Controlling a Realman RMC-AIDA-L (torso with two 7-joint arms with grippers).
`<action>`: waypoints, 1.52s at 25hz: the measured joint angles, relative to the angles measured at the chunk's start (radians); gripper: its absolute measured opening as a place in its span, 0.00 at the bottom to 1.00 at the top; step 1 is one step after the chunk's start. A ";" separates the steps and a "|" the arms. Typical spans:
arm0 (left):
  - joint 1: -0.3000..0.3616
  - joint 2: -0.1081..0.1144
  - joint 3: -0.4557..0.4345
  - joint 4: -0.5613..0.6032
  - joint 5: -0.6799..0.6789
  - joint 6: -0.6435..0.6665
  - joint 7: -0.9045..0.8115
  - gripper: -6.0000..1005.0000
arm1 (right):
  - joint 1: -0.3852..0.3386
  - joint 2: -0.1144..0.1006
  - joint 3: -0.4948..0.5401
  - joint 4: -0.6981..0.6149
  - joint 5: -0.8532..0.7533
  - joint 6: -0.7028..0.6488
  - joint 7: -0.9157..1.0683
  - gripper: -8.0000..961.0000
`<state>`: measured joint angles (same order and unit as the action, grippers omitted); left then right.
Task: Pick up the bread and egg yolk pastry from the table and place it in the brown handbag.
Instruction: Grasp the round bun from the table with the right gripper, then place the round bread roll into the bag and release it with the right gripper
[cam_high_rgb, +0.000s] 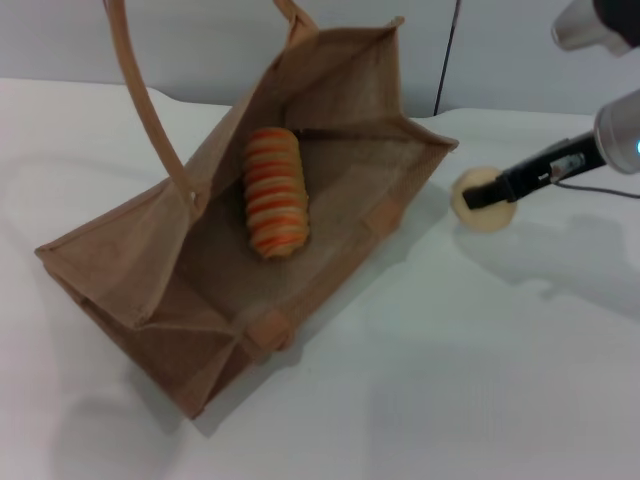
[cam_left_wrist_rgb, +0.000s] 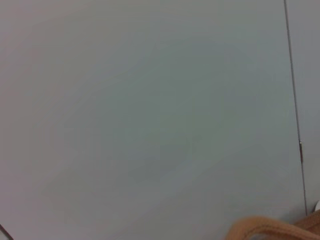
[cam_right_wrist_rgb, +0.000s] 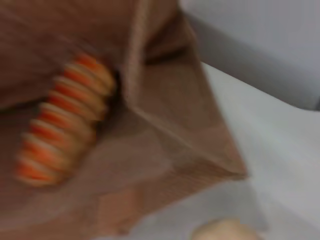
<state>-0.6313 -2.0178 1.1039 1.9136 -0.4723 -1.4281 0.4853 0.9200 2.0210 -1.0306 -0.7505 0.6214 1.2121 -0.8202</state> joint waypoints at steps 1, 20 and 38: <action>0.000 0.000 -0.002 -0.002 0.000 0.000 0.001 0.13 | -0.005 0.001 0.000 -0.023 0.019 0.033 0.000 0.57; -0.128 -0.010 0.135 -0.052 -0.013 0.022 -0.034 0.14 | 0.063 0.010 -0.211 0.025 0.287 -0.058 -0.058 0.55; -0.165 -0.010 0.160 -0.010 -0.080 0.040 -0.054 0.14 | 0.117 0.002 -0.206 0.115 0.378 -0.165 -0.088 0.54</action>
<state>-0.7967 -2.0282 1.2641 1.9040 -0.5522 -1.3882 0.4317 1.0372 2.0232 -1.2365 -0.6359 0.9995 1.0475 -0.9082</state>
